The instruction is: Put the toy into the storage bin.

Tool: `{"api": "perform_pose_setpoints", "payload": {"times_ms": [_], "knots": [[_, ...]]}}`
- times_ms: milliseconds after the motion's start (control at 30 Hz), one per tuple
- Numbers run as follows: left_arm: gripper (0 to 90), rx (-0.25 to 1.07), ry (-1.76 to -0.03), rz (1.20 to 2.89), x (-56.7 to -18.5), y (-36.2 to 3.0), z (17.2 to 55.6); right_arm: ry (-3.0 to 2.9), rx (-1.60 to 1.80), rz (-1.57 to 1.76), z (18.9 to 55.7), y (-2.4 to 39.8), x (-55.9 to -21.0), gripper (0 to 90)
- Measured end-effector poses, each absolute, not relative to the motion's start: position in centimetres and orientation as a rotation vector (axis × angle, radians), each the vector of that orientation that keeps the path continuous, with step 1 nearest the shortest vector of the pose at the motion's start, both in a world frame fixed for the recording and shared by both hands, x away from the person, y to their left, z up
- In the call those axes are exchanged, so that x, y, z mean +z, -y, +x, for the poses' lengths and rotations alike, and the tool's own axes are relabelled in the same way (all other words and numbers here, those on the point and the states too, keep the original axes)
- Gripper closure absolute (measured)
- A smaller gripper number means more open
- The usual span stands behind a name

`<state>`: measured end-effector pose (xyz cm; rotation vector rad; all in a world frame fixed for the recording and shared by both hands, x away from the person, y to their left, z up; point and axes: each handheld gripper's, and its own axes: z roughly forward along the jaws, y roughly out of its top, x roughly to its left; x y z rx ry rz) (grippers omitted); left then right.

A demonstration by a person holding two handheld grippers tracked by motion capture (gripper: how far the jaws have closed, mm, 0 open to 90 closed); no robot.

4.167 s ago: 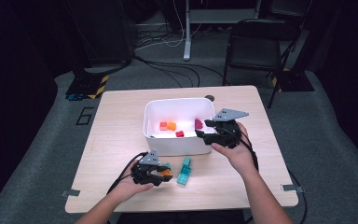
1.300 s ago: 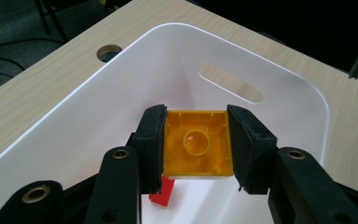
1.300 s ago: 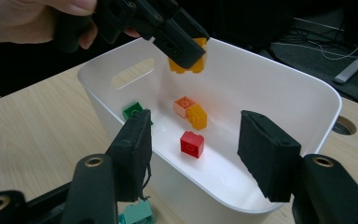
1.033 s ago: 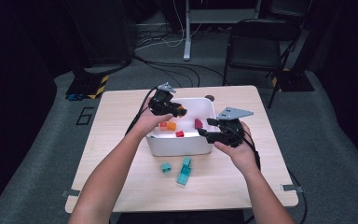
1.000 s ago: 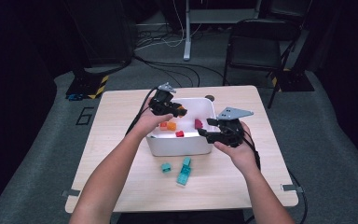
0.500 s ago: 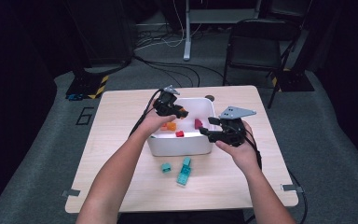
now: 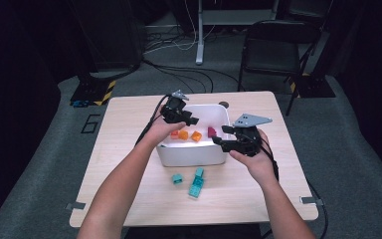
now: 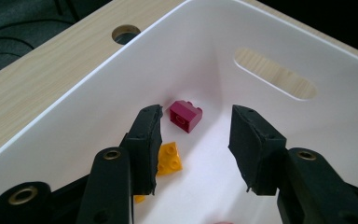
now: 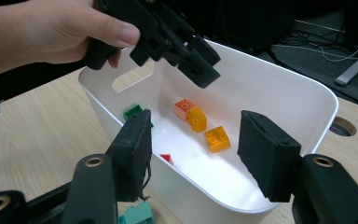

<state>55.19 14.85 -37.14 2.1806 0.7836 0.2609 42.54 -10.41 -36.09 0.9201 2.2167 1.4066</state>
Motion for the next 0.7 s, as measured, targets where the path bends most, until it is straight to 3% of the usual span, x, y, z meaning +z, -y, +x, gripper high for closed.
{"api": "perform_pose_setpoints", "payload": {"times_ms": [700], "knots": [[50.0, 0.321, -0.761, 2.117, -33.9, -18.0, 51.5, -2.226, 1.403, 0.911, 42.4, 10.1, -36.0, 43.3]]}}
